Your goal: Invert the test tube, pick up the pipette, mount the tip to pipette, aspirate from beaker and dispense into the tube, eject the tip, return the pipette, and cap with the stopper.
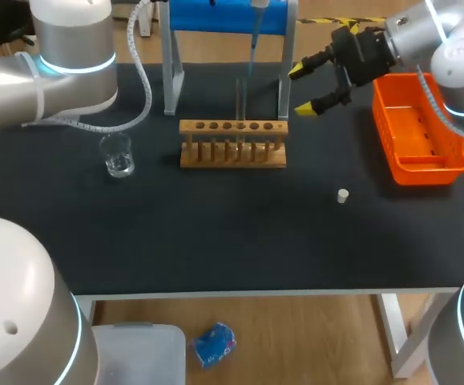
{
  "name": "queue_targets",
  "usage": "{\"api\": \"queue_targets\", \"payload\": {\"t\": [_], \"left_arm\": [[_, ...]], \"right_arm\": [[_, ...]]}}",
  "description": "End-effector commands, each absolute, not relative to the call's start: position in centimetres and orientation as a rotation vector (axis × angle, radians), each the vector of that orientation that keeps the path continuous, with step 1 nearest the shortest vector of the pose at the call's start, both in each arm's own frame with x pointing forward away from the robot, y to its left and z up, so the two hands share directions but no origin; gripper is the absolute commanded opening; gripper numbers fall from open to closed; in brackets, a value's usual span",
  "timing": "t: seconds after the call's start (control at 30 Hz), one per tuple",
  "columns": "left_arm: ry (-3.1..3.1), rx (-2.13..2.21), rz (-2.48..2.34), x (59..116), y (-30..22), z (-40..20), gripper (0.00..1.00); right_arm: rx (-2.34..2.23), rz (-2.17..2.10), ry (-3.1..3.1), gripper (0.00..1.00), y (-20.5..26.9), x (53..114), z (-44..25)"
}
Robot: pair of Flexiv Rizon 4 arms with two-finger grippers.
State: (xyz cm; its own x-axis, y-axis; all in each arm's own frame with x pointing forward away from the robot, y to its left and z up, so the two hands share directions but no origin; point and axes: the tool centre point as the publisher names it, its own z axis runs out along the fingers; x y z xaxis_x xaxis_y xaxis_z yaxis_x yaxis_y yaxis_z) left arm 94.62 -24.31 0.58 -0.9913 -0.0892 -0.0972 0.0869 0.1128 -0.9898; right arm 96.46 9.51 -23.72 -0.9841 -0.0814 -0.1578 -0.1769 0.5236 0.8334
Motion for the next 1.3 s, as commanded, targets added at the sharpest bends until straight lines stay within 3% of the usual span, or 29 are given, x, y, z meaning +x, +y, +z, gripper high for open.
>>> {"api": "queue_targets", "payload": {"t": [0.03,0.53,1.3], "left_arm": [[2.254,0.005,-1.991,92.2,-24.2,1.1,0.00],[2.237,0.006,-2.022,85.6,-25.5,-1.2,0.00],[2.227,-0.011,-2.042,85.5,-25.5,-1.9,0.00]], "right_arm": [[-0.226,1.513,2.589,1.00,8.2,94.1,-22.2],[-0.234,1.881,2.345,1.00,7.2,85.7,-18.3],[-0.226,1.910,2.340,1.00,7.2,85.8,-18.3]]}}
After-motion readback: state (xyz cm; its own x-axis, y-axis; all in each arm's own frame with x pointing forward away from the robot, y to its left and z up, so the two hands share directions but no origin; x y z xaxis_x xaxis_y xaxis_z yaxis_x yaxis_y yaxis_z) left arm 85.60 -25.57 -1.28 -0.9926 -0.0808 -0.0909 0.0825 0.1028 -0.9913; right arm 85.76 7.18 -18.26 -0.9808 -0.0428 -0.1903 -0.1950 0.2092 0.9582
